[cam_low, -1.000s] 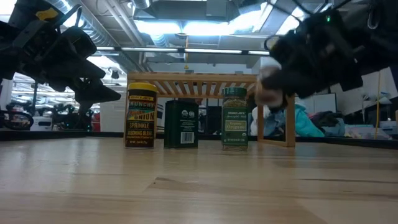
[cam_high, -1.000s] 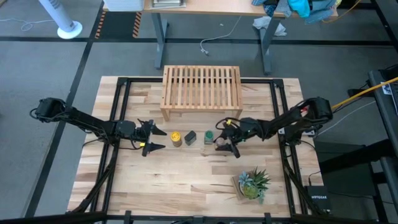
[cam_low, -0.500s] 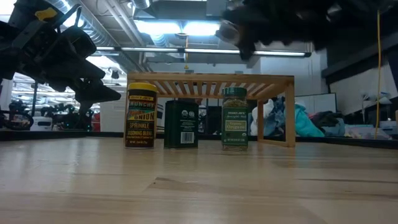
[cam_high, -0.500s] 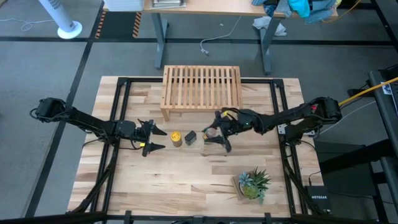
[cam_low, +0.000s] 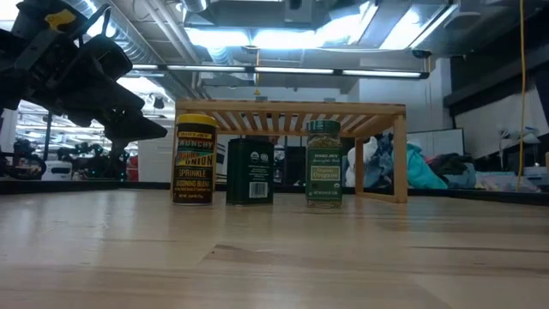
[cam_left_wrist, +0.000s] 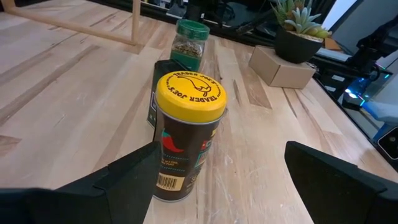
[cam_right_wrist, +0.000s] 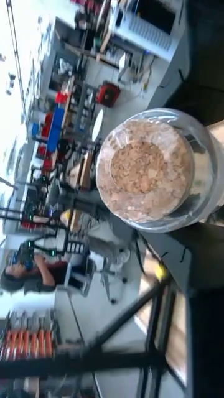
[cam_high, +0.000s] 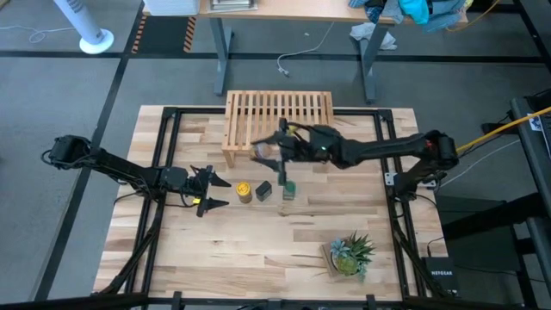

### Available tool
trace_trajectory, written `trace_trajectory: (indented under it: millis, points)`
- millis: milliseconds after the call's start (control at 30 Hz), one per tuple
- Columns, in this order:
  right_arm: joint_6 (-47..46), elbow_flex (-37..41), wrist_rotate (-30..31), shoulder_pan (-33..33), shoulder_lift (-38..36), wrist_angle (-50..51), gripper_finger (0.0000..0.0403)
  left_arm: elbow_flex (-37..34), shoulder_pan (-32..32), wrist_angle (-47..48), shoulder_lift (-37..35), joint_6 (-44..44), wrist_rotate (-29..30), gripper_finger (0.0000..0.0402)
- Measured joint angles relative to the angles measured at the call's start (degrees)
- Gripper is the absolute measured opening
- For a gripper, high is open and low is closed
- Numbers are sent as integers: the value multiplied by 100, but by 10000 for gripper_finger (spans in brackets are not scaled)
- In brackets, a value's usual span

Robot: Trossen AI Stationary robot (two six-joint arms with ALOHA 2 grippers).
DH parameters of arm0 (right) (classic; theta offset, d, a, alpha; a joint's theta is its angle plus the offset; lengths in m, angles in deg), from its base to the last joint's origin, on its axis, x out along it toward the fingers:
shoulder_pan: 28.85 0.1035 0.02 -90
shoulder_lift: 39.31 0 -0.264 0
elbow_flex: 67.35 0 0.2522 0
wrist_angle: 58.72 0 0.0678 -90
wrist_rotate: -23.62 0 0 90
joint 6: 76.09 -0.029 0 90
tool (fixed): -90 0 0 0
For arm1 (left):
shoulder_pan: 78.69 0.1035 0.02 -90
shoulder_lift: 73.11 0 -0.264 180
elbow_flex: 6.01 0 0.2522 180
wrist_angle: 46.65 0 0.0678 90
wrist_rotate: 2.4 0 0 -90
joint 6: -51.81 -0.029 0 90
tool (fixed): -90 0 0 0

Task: Shelf spices
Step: Put the small brown seasoning bottle on the shelf

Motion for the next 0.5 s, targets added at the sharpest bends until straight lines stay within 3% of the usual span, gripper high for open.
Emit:
trace_trajectory:
  millis: [333, 500]
  points:
    - [27, -1349, -932, -698, 1626, 5, 195, 0, -2, 7, 1, 3, -1, 333]
    - [25, -1492, -849, -990, 1934, -40, 195, 0, 0, 48, -5, 24, 0, 333]
